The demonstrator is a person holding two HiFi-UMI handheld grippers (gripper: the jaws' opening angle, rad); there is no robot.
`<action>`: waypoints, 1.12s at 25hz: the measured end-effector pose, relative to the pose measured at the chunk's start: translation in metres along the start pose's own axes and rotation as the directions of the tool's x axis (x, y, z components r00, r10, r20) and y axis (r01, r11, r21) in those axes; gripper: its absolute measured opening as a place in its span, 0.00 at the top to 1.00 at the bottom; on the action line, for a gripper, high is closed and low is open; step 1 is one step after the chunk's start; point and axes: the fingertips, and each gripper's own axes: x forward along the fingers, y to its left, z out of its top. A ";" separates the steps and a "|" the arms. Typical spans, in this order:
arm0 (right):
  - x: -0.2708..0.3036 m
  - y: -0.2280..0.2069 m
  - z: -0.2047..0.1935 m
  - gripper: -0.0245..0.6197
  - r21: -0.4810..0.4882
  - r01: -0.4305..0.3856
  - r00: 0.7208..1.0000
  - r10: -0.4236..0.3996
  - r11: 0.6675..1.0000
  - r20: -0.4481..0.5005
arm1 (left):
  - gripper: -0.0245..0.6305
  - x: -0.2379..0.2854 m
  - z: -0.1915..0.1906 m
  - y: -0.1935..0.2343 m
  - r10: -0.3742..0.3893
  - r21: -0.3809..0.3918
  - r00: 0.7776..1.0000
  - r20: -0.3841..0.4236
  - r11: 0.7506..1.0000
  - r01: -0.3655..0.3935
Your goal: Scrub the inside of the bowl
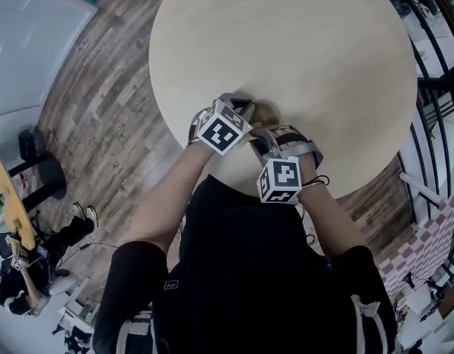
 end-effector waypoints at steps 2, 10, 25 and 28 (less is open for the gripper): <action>0.007 0.003 0.003 0.85 -0.015 0.004 1.000 -0.005 1.000 -0.007 | 0.93 0.001 0.001 -0.005 0.006 0.009 1.000 0.000 1.000 -0.006; 0.029 -0.005 -0.001 0.85 -0.021 0.013 0.999 -0.014 1.000 -0.037 | 0.92 -0.002 -0.003 0.001 0.026 -0.010 1.000 0.005 1.000 -0.025; 0.030 -0.029 -0.013 0.85 0.050 0.126 0.989 -0.121 0.991 -0.089 | 0.93 -0.023 -0.035 0.001 0.034 -0.184 0.999 0.021 0.983 -0.029; 0.017 -0.037 -0.016 0.85 0.059 0.188 0.979 -0.181 0.980 -0.098 | 0.93 -0.023 -0.036 0.002 0.069 -0.258 0.997 0.036 0.964 -0.057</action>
